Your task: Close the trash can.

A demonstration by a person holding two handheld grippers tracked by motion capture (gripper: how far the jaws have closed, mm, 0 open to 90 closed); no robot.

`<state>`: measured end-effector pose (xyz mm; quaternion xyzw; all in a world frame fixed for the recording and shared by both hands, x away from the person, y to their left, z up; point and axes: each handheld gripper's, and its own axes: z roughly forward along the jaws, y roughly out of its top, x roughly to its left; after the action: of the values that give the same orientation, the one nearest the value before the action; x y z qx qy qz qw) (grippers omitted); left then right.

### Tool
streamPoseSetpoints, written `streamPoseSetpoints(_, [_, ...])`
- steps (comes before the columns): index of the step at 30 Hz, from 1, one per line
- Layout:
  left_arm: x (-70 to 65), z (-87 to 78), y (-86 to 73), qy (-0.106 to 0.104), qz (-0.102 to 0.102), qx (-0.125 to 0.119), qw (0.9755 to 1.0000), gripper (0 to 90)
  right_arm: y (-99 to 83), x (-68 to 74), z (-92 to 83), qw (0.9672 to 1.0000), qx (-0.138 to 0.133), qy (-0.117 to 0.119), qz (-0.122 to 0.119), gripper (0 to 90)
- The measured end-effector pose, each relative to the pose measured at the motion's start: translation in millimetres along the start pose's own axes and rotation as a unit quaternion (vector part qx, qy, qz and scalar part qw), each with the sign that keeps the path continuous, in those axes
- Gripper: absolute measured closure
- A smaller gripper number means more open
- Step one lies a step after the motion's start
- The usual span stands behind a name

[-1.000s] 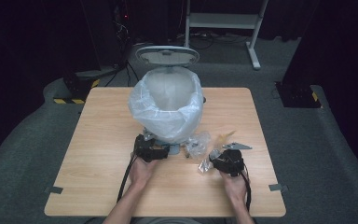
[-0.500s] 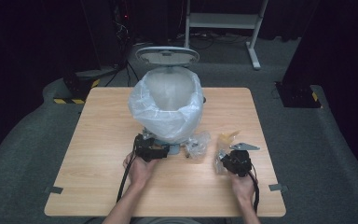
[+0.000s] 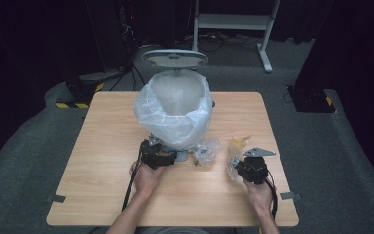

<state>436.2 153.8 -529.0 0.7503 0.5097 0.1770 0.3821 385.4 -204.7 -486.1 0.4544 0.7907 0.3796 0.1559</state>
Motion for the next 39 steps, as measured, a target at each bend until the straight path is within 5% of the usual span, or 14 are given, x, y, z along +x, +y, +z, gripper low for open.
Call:
streamPoseSetpoints(21, [-0.2, 0.0, 0.0, 0.001, 0.001, 0.000, 1.0000, 10.1, 20.9, 6.0, -31.9, 0.9985, -0.029, 0.040, -0.023, 85.5])
streamPoseSetpoints(39, [-0.3, -0.2, 0.0, 0.001, 0.000, 0.000, 1.0000, 10.4, 54.4, 18.1, -58.7, 0.9941, -0.053, 0.079, -0.053, 85.5])
